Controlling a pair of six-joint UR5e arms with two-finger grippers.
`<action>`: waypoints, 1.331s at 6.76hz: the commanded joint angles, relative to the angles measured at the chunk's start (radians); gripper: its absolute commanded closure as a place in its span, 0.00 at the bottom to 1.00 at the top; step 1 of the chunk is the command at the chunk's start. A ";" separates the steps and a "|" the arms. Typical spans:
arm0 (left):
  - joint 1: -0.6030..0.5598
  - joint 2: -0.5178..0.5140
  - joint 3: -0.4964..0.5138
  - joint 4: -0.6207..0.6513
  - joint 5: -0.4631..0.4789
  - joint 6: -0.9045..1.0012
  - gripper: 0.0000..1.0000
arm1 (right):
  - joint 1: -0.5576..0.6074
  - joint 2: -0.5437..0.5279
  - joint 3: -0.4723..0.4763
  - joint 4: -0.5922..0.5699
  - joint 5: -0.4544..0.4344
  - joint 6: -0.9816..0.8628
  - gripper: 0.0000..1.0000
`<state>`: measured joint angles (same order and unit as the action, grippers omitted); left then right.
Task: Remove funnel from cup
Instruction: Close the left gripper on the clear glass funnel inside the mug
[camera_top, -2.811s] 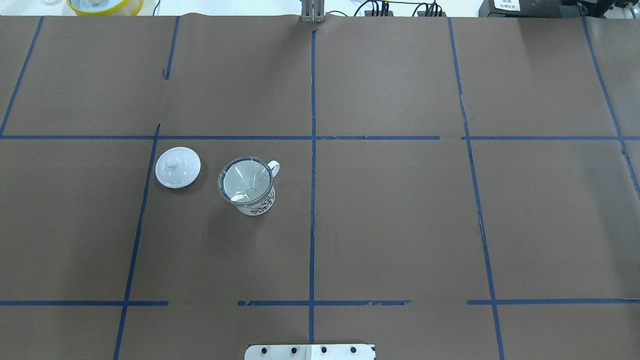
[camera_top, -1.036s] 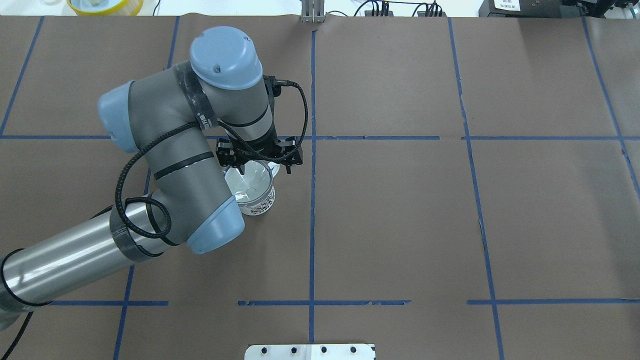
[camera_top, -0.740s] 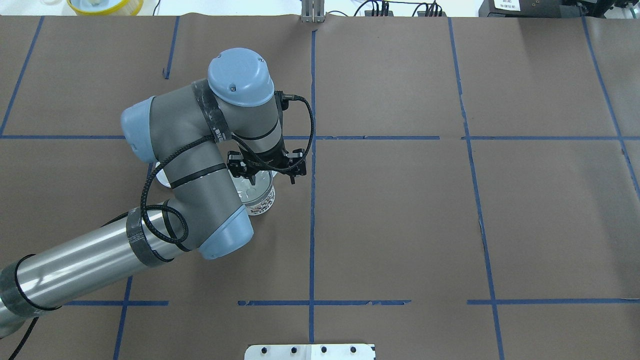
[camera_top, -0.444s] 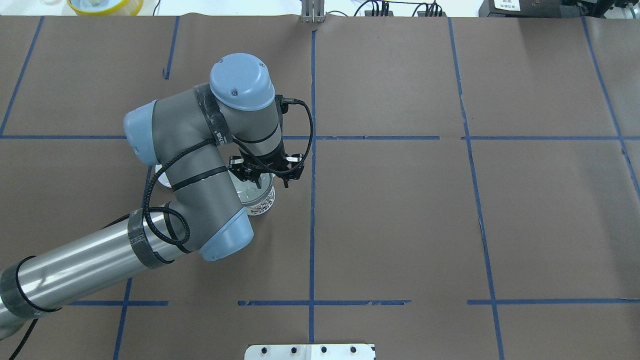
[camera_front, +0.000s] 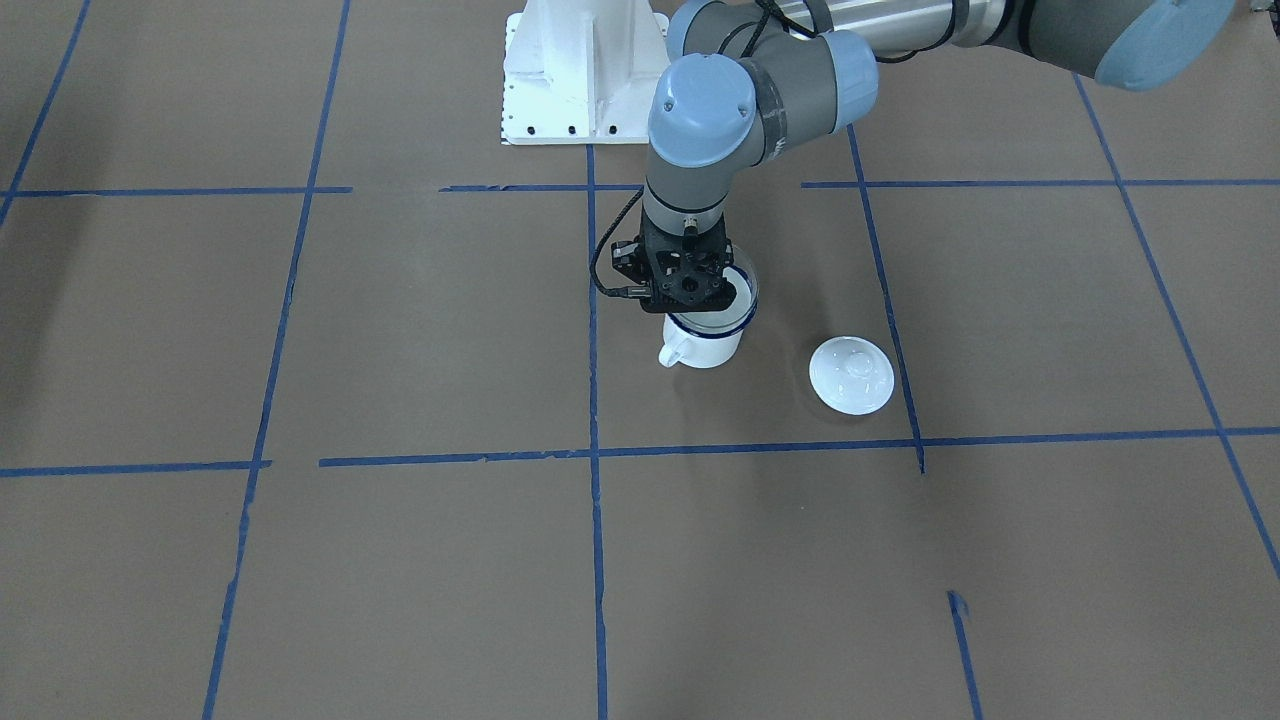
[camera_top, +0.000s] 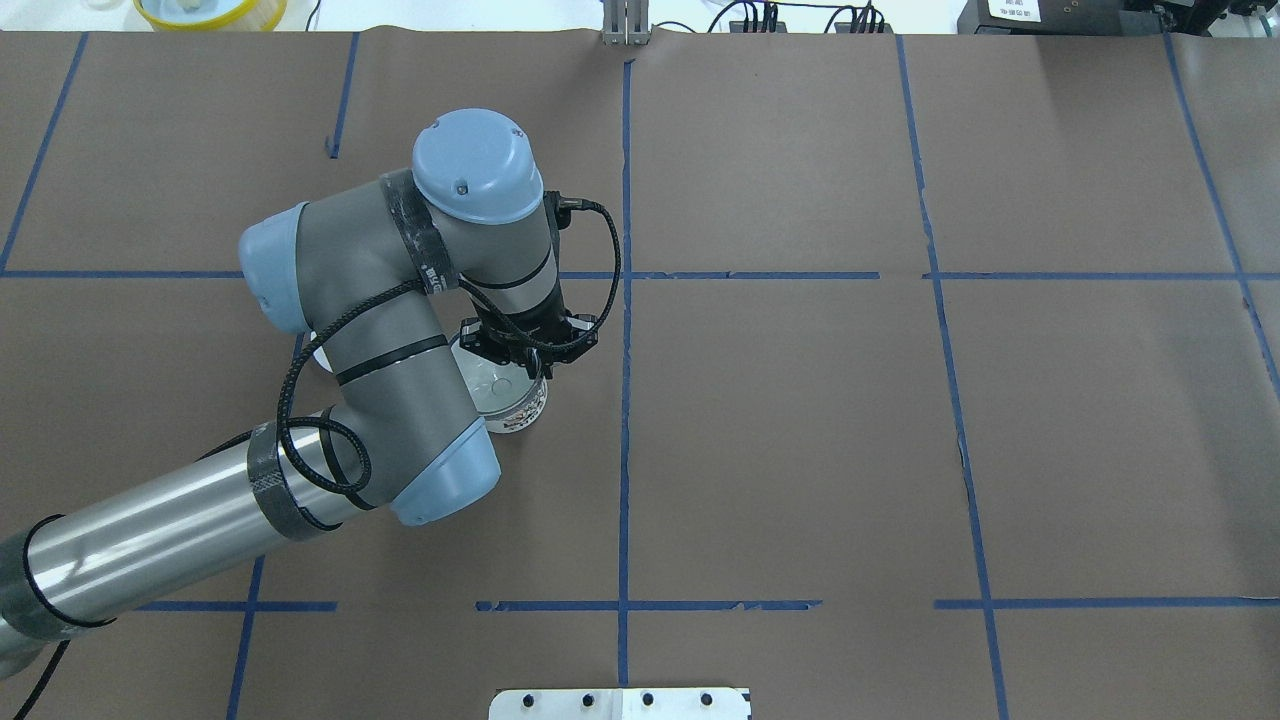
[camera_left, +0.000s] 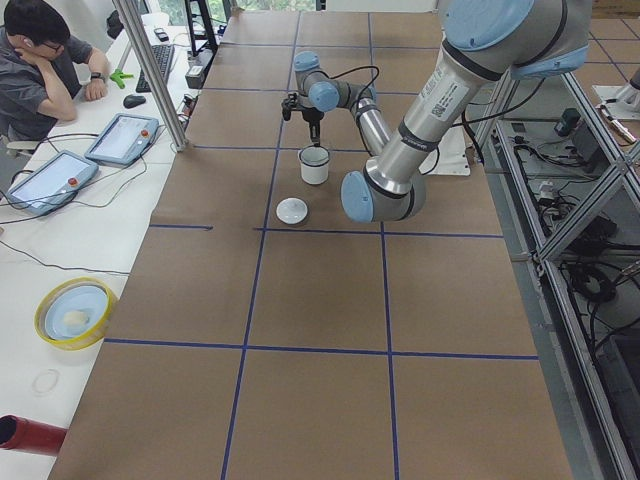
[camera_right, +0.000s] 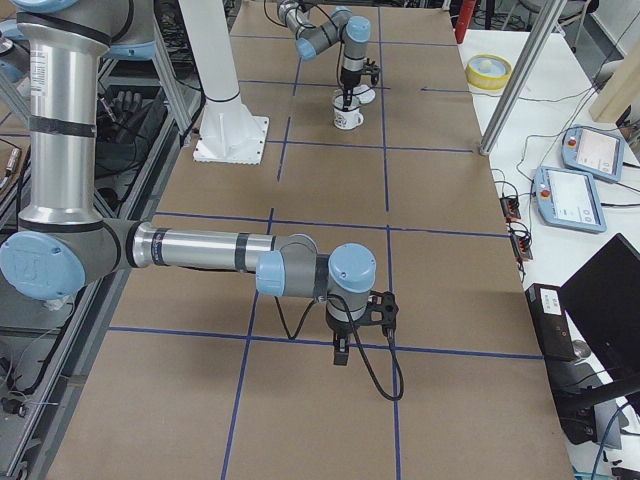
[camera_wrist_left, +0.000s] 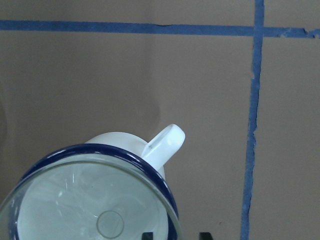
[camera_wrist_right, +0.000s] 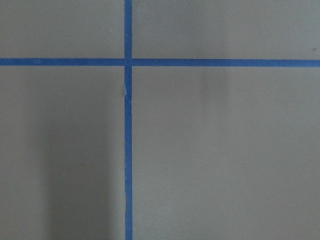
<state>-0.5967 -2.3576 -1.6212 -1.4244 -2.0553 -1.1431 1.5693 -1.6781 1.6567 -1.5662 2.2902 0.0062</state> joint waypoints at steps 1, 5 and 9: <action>-0.003 0.003 -0.011 0.012 0.001 -0.001 0.97 | 0.000 0.000 0.000 0.000 0.000 0.000 0.00; -0.006 0.003 -0.112 0.114 0.007 -0.020 1.00 | 0.000 0.000 0.000 0.000 0.000 0.000 0.00; -0.044 -0.003 -0.293 0.284 0.050 -0.020 1.00 | 0.000 0.000 0.000 0.000 0.000 0.000 0.00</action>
<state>-0.6140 -2.3602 -1.8336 -1.2063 -2.0175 -1.1627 1.5693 -1.6781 1.6567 -1.5662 2.2903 0.0061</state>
